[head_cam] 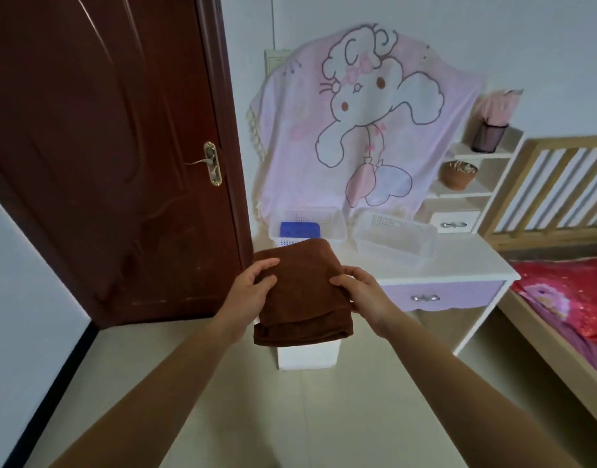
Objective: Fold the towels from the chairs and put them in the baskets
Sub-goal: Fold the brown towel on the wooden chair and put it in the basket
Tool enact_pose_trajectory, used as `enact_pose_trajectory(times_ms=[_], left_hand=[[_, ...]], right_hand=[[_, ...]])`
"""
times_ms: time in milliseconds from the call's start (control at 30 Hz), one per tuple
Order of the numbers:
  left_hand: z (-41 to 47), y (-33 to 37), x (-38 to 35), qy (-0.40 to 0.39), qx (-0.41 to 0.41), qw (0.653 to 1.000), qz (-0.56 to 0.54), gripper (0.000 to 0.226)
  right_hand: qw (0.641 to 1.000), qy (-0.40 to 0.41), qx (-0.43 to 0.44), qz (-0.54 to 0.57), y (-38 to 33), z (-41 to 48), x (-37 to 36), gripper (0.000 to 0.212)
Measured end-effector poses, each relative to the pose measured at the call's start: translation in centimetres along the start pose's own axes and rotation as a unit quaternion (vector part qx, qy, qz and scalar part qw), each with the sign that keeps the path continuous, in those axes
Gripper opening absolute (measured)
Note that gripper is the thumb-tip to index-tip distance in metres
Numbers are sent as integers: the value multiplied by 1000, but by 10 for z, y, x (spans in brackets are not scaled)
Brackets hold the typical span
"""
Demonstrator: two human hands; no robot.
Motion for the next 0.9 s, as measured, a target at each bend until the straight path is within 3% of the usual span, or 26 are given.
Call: enact_pose_trajectory(times_ms=[400, 700, 900], left_hand=[[270, -7, 60, -92, 143, 985, -16, 41], [415, -35, 85, -54, 164, 985, -7, 51], [530, -75, 98, -26, 222, 975, 0, 56]], right_hand=[[992, 88, -79, 46, -28, 224, 67, 24], [990, 59, -119, 54, -13, 377, 113, 29], [983, 36, -173, 55, 16, 497, 157, 37]])
Point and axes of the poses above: each hand's wrist, its own z-axis towards the middle knuckle, its own x-axis out of the back of the hand, y = z × x, the point moved 8 cm from there along z, towards the middle knuckle, and after that the axes turned 14 degrees about -y, right-handed, at the moved point
